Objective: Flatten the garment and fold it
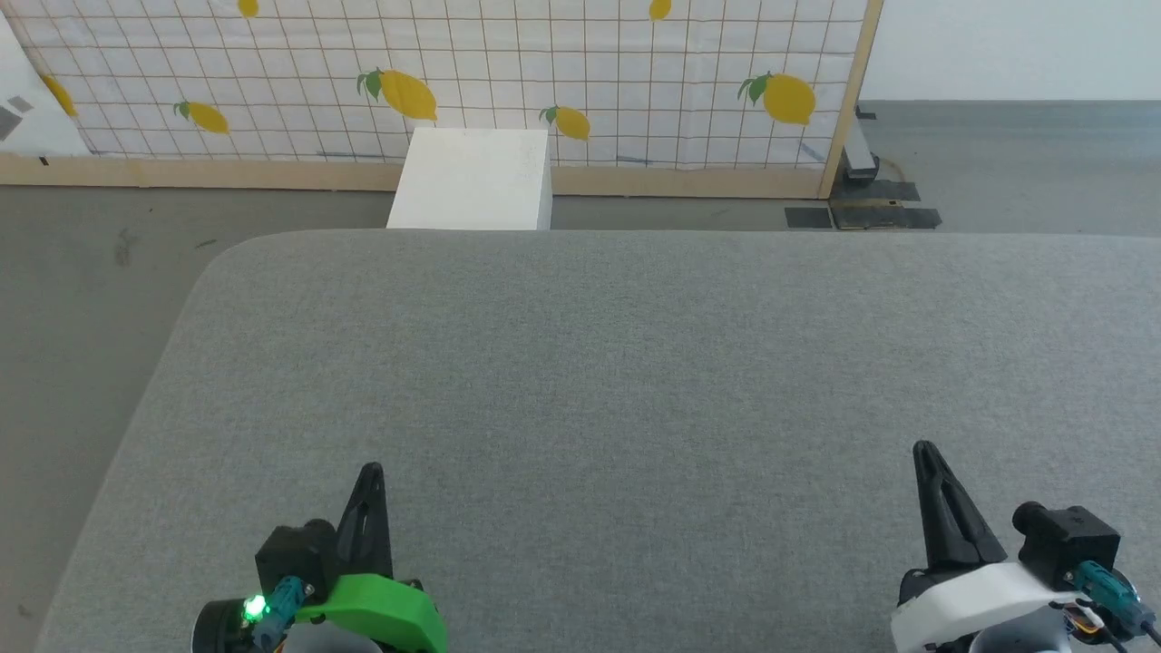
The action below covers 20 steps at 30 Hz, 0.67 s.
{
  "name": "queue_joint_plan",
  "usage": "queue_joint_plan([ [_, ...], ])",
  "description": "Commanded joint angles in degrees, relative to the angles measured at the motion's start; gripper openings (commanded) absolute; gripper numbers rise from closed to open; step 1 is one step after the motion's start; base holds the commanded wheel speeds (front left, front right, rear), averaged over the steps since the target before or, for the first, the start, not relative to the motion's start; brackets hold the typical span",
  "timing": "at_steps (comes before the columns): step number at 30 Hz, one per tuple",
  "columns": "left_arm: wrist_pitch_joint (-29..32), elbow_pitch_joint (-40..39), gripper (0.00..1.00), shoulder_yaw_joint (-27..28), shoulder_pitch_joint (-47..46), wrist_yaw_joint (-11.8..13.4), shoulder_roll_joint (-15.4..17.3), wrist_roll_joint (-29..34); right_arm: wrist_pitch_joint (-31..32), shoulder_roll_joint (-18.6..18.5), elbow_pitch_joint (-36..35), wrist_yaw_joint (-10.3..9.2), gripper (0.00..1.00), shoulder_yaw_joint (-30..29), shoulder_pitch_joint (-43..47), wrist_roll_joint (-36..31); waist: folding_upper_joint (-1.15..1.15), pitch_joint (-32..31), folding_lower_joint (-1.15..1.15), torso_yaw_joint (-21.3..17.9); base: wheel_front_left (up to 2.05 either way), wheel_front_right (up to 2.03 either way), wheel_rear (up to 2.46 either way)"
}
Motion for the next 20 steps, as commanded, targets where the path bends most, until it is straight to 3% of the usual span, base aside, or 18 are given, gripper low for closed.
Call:
queue_joint_plan([
  [1,0.3,-0.5,0.00,0.4,-0.4,-0.2,0.0,0.5,0.4,0.0,-0.5,-0.02,0.00,0.1,-0.6,-0.7,0.00,0.0,0.00,0.0,0.00,0.00,0.00],
  [20,2.5,-2.1,0.00,1.5,-0.7,-0.9,-0.1,2.4,2.6,0.0,-2.3,-0.04,0.00,0.5,-0.9,-2.7,0.00,0.4,0.00,0.1,0.00,0.00,0.00],
])
